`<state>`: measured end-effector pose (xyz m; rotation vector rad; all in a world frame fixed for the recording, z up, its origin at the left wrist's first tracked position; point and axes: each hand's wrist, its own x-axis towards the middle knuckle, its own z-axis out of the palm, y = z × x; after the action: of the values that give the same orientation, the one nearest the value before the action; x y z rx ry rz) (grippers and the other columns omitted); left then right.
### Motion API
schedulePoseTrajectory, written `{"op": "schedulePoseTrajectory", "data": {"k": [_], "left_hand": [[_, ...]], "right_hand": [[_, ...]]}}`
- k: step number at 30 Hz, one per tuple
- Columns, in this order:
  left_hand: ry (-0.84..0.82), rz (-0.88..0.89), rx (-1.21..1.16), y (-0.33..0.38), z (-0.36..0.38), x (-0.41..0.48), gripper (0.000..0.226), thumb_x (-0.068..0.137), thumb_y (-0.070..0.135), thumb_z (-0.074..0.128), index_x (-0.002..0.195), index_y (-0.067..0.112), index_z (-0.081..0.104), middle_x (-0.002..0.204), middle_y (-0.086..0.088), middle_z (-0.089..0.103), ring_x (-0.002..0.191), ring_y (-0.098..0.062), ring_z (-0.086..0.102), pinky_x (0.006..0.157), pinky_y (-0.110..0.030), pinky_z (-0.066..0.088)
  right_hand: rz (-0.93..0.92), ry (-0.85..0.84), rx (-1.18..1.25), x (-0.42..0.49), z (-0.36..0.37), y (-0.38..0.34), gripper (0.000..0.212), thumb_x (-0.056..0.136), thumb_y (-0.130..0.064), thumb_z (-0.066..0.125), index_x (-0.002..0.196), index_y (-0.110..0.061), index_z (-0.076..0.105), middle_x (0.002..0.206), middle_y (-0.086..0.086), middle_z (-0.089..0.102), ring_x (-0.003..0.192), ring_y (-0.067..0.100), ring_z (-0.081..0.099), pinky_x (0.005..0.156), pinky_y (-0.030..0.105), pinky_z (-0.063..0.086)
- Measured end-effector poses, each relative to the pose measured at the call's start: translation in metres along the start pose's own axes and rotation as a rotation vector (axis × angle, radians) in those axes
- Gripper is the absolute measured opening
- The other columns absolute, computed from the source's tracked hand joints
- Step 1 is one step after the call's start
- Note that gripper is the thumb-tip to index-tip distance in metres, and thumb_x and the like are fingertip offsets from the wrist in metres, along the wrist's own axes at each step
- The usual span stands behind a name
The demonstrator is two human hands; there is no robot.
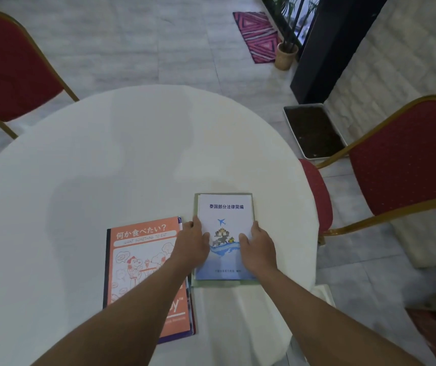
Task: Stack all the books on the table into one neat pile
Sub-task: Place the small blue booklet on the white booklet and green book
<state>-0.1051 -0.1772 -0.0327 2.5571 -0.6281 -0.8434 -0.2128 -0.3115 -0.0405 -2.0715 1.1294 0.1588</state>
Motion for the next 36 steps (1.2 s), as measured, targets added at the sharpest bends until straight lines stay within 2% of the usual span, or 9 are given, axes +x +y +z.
{"op": "schedulePoseTrajectory", "data": {"k": [3,7,11,16,23,28,32,36], "left_hand": [[-0.002,0.0,-0.012,0.0,-0.001,-0.001,0.056,0.103,0.024,0.039,0.15,-0.001,0.021,0.141,-0.023,0.045,0.124,-0.036,0.051,0.098,-0.041,0.048],[-0.01,-0.011,-0.031,0.002,0.0,-0.003,0.055,0.103,0.024,0.039,0.149,-0.001,0.022,0.142,-0.022,0.043,0.123,-0.034,0.051,0.098,-0.038,0.049],[-0.032,-0.015,-0.06,0.008,0.004,-0.009,0.058,0.104,0.026,0.039,0.151,0.0,0.018,0.145,-0.019,0.04,0.125,-0.031,0.051,0.097,-0.034,0.049],[-0.071,0.014,-0.026,0.02,0.01,-0.012,0.062,0.103,0.027,0.04,0.153,0.0,0.014,0.147,-0.021,0.037,0.128,-0.034,0.048,0.104,-0.04,0.046],[-0.12,0.025,-0.033,0.027,0.012,-0.013,0.068,0.103,0.027,0.041,0.155,0.0,0.007,0.155,-0.02,0.027,0.137,-0.033,0.042,0.108,-0.037,0.041],[-0.137,0.067,-0.072,0.021,0.006,-0.013,0.06,0.1,0.026,0.049,0.151,0.005,0.024,0.15,-0.014,0.038,0.132,-0.029,0.048,0.101,-0.035,0.048],[-0.059,0.145,-0.077,0.01,-0.004,-0.022,0.052,0.099,0.021,0.051,0.146,0.009,0.034,0.152,-0.013,0.035,0.136,-0.03,0.042,0.107,-0.035,0.04],[0.051,0.127,-0.054,-0.006,-0.019,-0.029,0.061,0.099,0.023,0.05,0.153,0.006,0.026,0.156,-0.014,0.03,0.145,-0.03,0.028,0.118,-0.038,0.028]], "right_hand": [[-0.017,-0.015,-0.008,0.0,-0.001,0.0,0.063,0.101,-0.03,0.043,0.157,-0.007,0.022,0.153,0.013,0.042,0.138,0.029,0.04,0.112,0.038,0.035],[-0.007,-0.022,-0.001,0.001,-0.002,0.0,0.064,0.102,-0.03,0.043,0.157,-0.007,0.02,0.156,0.012,0.038,0.141,0.029,0.038,0.114,0.037,0.034],[0.015,-0.022,-0.014,0.002,-0.008,0.003,0.062,0.101,-0.028,0.043,0.156,-0.007,0.023,0.154,0.013,0.041,0.139,0.031,0.04,0.112,0.037,0.036],[0.049,-0.013,-0.041,0.001,-0.02,0.014,0.053,0.1,-0.026,0.044,0.148,-0.005,0.037,0.145,0.015,0.05,0.131,0.034,0.048,0.107,0.039,0.042],[0.06,-0.014,-0.057,-0.003,-0.026,0.019,0.058,0.101,-0.026,0.041,0.153,-0.005,0.028,0.147,0.016,0.047,0.133,0.034,0.045,0.107,0.039,0.04],[0.052,-0.015,-0.092,-0.006,-0.026,0.017,0.05,0.101,-0.026,0.04,0.146,-0.004,0.033,0.145,0.017,0.046,0.129,0.035,0.045,0.104,0.042,0.042],[-0.019,0.086,-0.127,-0.014,-0.024,0.007,0.05,0.098,-0.031,0.049,0.14,-0.006,0.038,0.144,0.012,0.043,0.131,0.033,0.04,0.106,0.044,0.039],[-0.137,0.149,-0.151,-0.019,-0.014,-0.014,0.061,0.098,-0.035,0.05,0.149,-0.008,0.033,0.158,0.01,0.028,0.144,0.029,0.025,0.115,0.043,0.028]]}}
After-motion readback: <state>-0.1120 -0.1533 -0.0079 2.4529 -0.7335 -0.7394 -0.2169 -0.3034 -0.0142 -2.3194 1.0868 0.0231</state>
